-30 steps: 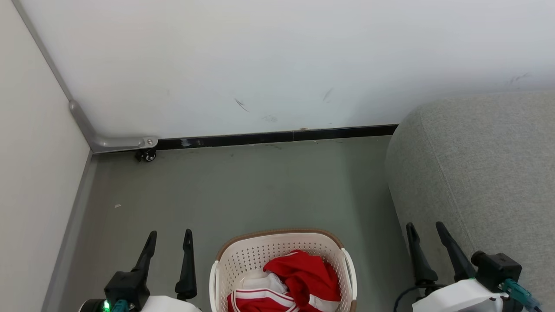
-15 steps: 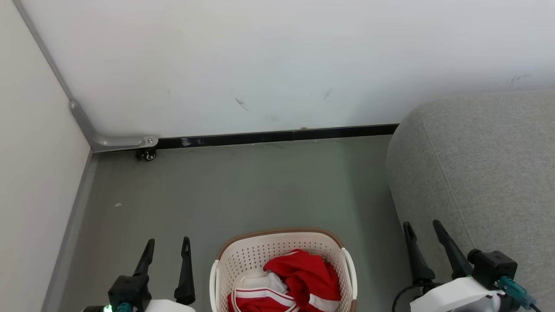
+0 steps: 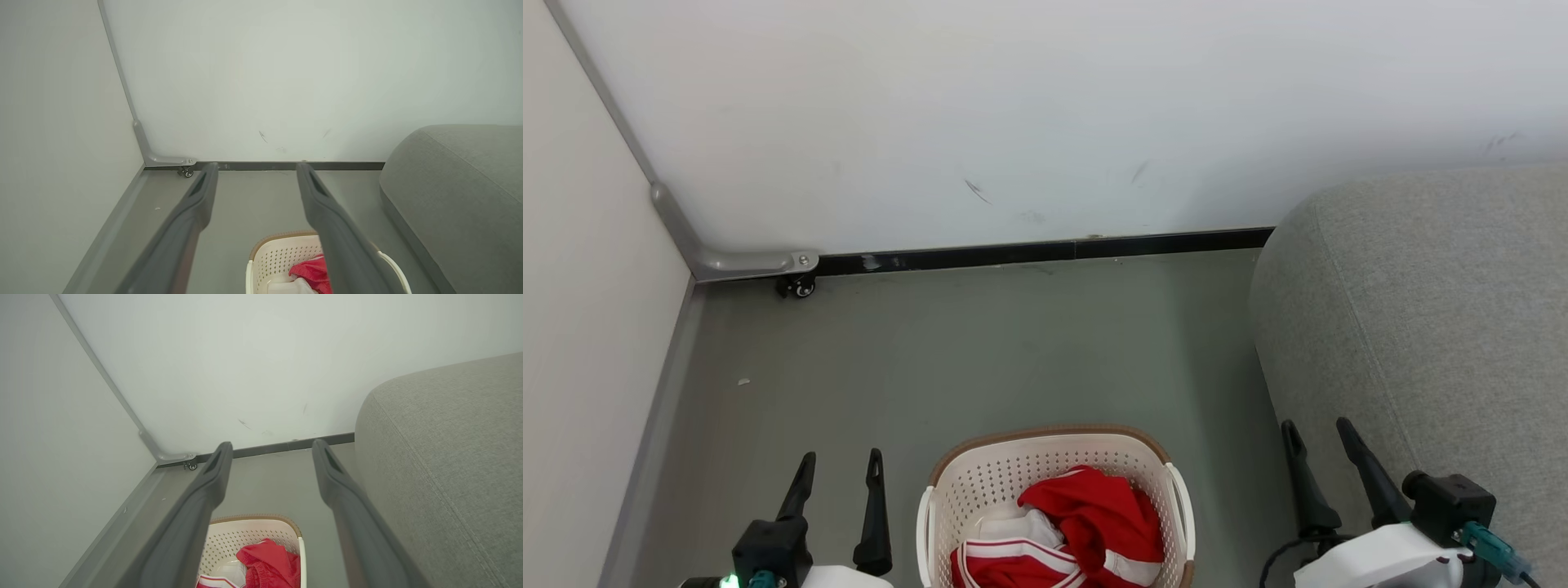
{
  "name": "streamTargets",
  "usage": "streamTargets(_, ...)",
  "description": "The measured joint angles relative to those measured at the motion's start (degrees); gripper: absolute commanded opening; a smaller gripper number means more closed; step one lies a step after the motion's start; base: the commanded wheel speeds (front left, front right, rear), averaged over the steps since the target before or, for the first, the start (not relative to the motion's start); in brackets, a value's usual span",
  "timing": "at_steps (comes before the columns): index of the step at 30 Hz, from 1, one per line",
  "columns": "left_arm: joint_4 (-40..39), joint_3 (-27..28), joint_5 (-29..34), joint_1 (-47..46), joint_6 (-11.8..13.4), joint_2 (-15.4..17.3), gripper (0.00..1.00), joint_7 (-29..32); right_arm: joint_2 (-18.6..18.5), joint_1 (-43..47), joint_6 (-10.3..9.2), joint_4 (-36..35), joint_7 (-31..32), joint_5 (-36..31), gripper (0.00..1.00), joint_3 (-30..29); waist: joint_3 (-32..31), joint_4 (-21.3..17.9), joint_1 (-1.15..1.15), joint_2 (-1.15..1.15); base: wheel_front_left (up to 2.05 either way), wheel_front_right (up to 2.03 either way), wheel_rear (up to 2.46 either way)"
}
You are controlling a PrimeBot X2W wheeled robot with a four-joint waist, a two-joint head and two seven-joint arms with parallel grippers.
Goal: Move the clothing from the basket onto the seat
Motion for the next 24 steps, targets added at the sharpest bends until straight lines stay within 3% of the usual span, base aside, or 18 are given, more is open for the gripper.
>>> streamTargets(24, 1.64, 0.60, 0.77, -1.66, 0.31, -0.12, 1.00, 0.00, 0.02, -0.35, 0.00, -1.38, -0.02, 0.47, 1.00, -0.87, 2.50, -0.56, -0.01, 0.00, 0.00, 0.00, 0.00)
